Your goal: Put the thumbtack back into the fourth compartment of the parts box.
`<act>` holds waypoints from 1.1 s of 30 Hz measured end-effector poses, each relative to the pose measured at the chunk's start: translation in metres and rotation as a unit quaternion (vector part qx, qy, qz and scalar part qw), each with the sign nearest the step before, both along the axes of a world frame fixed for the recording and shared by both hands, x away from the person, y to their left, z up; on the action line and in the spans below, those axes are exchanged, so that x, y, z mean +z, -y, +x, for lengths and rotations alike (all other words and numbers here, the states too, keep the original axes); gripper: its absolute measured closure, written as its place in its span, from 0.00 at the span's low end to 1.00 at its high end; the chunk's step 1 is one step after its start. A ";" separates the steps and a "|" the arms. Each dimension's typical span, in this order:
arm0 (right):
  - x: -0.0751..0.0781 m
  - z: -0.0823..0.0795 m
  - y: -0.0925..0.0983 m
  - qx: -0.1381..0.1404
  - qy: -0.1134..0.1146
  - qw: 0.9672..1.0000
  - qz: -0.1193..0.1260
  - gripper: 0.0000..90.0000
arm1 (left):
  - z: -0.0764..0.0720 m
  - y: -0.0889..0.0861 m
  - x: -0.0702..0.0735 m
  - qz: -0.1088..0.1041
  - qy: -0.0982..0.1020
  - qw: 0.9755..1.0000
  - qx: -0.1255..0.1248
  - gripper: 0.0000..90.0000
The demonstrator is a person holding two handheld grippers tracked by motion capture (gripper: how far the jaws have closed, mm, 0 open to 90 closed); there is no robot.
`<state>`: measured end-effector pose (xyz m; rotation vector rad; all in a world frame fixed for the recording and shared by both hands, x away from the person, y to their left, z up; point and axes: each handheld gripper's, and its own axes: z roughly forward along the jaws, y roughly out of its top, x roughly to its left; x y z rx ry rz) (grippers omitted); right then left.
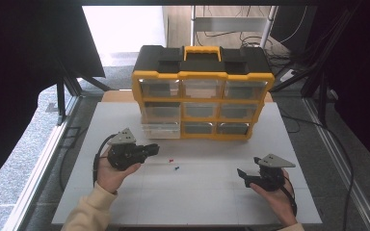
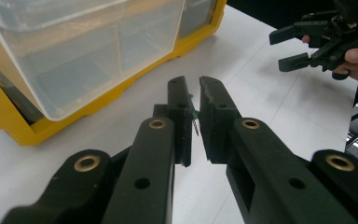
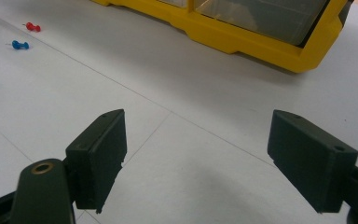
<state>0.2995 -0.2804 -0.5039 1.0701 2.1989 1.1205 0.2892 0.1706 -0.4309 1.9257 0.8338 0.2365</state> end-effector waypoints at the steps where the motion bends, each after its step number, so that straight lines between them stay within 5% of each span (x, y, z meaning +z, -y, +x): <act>1: 0.000 0.000 0.000 0.001 0.000 1.000 0.001 0.22 | 0.000 0.000 0.001 -0.001 0.002 1.000 0.000 0.92; 18: 0.000 0.000 0.001 -0.003 -0.002 1.000 0.003 0.22 | 0.010 -0.004 0.038 -0.042 0.031 0.999 -0.002 0.92; 33: 0.000 0.000 0.001 -0.001 0.001 1.000 0.004 0.22 | 0.025 -0.006 0.065 -0.053 0.047 0.997 0.012 0.92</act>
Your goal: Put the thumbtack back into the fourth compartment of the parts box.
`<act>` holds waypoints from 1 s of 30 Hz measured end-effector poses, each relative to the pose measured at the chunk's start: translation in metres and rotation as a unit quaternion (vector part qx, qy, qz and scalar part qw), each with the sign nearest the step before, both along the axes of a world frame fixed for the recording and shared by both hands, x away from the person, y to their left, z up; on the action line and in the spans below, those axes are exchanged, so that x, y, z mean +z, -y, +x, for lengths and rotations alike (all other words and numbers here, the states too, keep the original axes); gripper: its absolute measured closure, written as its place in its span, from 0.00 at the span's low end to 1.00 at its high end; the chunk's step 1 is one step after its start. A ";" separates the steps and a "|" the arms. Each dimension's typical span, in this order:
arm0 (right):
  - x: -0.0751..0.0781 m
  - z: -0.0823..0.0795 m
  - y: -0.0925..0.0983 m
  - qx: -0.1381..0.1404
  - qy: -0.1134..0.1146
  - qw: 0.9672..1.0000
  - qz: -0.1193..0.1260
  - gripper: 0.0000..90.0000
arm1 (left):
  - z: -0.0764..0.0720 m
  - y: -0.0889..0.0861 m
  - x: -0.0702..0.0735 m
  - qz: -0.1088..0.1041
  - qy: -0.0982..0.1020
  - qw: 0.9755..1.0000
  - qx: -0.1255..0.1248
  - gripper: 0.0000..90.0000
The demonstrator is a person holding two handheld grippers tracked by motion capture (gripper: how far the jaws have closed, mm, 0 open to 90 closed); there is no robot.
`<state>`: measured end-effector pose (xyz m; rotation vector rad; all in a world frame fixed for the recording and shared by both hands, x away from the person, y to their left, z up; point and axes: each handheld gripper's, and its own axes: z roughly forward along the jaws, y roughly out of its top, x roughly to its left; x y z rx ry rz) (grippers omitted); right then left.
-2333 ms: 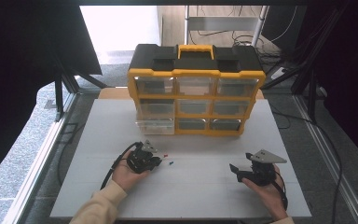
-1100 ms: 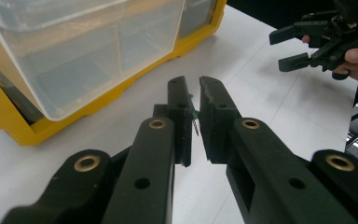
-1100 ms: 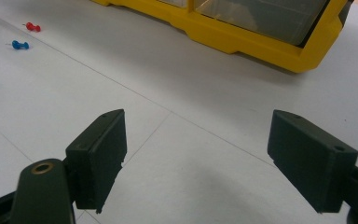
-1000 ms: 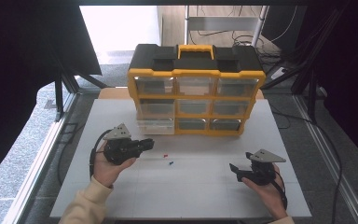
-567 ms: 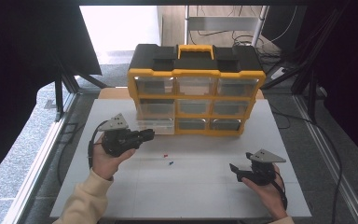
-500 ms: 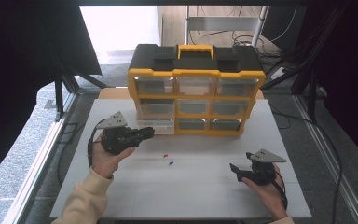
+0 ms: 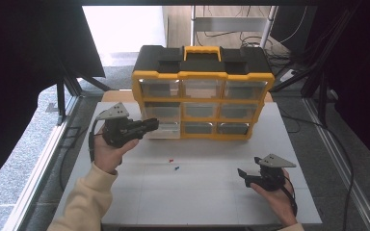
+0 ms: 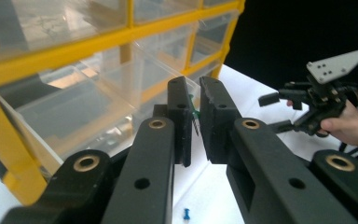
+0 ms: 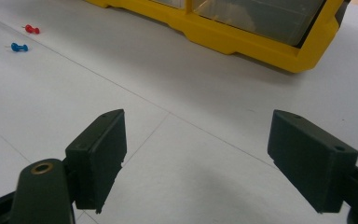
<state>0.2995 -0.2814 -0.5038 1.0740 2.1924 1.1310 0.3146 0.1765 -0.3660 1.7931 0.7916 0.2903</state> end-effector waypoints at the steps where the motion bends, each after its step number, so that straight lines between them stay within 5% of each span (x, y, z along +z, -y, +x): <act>1: 0.000 0.000 0.000 0.000 0.000 1.000 0.000 0.22 | 0.001 0.000 0.002 0.000 0.002 1.000 0.001 0.92; 21: -0.001 0.000 -0.001 0.000 0.000 1.000 -0.003 0.22 | 0.029 -0.001 0.011 0.009 -0.003 1.000 0.029 0.92; 30: -0.001 0.000 -0.001 -0.001 0.000 1.000 -0.006 0.22 | 0.045 0.002 0.001 0.040 -0.011 0.998 0.055 0.91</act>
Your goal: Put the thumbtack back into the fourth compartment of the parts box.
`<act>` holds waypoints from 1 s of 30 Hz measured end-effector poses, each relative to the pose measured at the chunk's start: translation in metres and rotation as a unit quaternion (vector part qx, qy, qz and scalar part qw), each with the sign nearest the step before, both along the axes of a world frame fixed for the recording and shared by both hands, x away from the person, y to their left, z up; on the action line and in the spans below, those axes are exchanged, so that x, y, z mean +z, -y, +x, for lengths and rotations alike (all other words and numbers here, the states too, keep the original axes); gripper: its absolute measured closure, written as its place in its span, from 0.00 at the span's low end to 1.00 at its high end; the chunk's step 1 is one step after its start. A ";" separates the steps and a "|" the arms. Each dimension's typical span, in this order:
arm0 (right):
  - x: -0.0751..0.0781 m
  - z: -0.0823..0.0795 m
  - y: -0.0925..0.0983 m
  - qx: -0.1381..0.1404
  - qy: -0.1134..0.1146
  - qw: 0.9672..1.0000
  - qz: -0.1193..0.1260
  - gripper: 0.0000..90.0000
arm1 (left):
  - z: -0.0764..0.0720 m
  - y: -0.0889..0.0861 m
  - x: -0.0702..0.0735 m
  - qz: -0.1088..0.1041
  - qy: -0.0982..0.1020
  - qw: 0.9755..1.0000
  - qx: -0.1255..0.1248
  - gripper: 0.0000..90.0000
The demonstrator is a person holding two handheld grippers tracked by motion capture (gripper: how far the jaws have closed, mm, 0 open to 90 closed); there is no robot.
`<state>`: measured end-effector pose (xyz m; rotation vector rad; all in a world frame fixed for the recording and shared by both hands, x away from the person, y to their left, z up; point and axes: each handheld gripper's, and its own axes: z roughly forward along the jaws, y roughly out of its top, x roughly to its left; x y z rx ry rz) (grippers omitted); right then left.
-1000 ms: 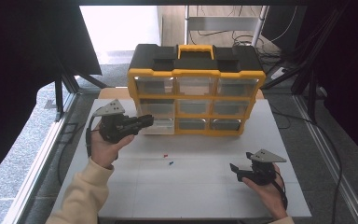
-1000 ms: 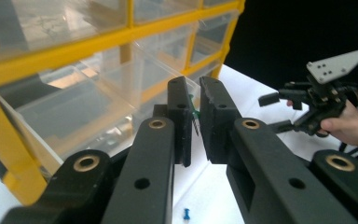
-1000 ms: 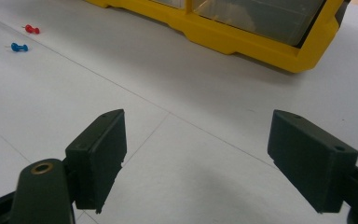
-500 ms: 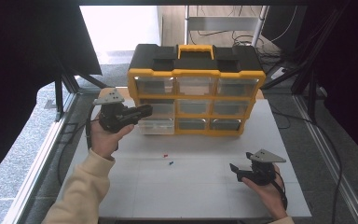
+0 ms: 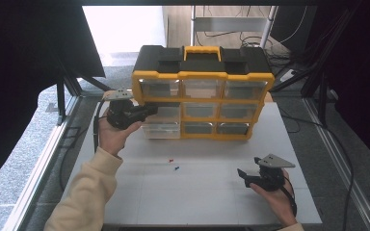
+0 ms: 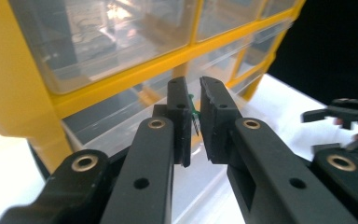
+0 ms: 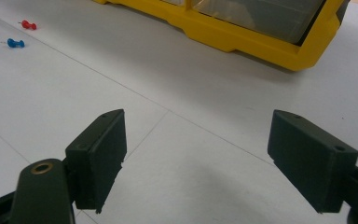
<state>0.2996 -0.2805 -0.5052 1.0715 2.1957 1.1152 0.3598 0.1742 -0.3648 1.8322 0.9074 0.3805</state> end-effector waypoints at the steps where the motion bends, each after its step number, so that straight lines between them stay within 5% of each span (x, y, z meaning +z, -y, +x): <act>1: 0.000 0.000 0.000 -0.001 0.000 1.000 -0.001 0.22 | 0.001 0.001 -0.001 0.002 -0.001 1.000 -0.001 0.91; 12: 0.000 0.000 0.000 0.001 0.000 1.000 0.001 0.22 | 0.011 0.007 -0.008 0.013 -0.008 1.000 0.003 0.89; 15: 0.000 0.000 0.001 -0.001 0.000 1.000 -0.001 0.22 | 0.010 0.005 -0.007 0.003 -0.005 1.000 0.006 0.76; 17: 0.000 0.000 0.000 0.000 -0.001 1.000 -0.001 0.22 | 0.009 0.006 -0.006 0.004 0.000 1.000 0.007 0.53; 18: 0.000 0.000 0.000 0.000 -0.001 1.000 -0.001 0.22 | 0.008 0.006 -0.006 0.007 0.003 1.000 0.008 0.53; 20: 0.000 0.000 0.000 -0.001 0.000 1.000 -0.002 0.22 | 0.003 0.006 -0.004 0.010 0.012 1.000 0.004 0.36; 30: -0.001 0.000 0.000 -0.003 -0.001 1.000 -0.003 0.22 | -0.024 -0.002 0.000 0.014 0.028 1.000 -0.001 0.25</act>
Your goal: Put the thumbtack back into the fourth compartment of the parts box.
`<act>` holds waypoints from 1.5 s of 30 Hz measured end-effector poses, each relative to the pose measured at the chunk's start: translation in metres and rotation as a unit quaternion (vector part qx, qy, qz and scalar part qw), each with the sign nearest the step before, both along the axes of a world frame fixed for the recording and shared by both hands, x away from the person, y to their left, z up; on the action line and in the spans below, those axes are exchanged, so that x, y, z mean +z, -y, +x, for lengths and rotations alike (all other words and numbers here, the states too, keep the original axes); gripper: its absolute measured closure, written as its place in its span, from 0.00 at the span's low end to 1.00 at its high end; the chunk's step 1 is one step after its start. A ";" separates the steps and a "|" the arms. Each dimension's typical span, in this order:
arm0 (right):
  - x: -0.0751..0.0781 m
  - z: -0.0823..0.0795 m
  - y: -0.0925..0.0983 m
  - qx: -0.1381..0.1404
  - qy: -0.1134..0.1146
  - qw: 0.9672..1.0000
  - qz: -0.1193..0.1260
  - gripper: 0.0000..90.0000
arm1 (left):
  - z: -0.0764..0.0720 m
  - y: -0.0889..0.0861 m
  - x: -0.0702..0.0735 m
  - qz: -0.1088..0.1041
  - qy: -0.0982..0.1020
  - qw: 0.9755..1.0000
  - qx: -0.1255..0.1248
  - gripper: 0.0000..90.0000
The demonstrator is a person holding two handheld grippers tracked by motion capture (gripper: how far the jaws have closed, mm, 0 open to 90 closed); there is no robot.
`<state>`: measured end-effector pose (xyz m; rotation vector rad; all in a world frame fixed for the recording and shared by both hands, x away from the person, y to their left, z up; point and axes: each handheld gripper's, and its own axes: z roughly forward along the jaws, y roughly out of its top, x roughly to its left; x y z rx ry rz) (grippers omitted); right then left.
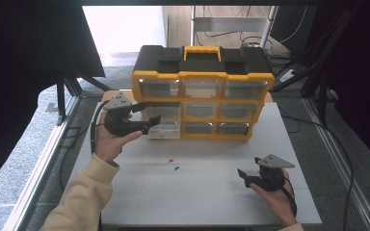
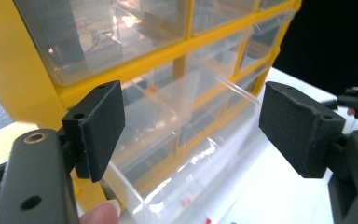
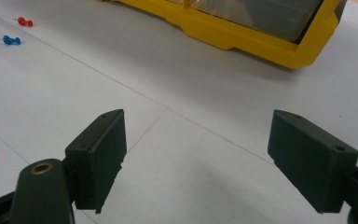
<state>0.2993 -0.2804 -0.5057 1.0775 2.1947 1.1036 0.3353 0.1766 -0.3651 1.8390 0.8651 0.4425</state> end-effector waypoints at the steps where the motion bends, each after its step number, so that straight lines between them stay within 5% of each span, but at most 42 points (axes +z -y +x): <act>1: 0.000 0.000 0.000 0.000 0.000 1.000 0.000 0.22 | -0.003 -0.001 0.000 0.001 -0.001 1.000 -0.001 0.25; 12: 0.000 0.000 0.000 -0.002 -0.001 1.000 0.000 0.22 | -0.035 -0.015 -0.020 0.009 -0.018 1.000 0.004 0.22; 23: -0.001 0.001 -0.001 -0.003 -0.002 1.000 -0.003 0.22 | -0.042 -0.017 -0.057 0.029 -0.064 0.998 -0.010 0.24; 31: -0.001 0.001 -0.001 -0.001 -0.002 1.000 -0.004 0.22 | -0.038 -0.010 -0.084 0.055 -0.109 0.992 -0.027 0.25; 45: -0.001 0.001 -0.001 0.000 -0.002 1.000 -0.006 0.22 | -0.032 0.018 -0.114 0.097 -0.143 0.983 -0.058 0.26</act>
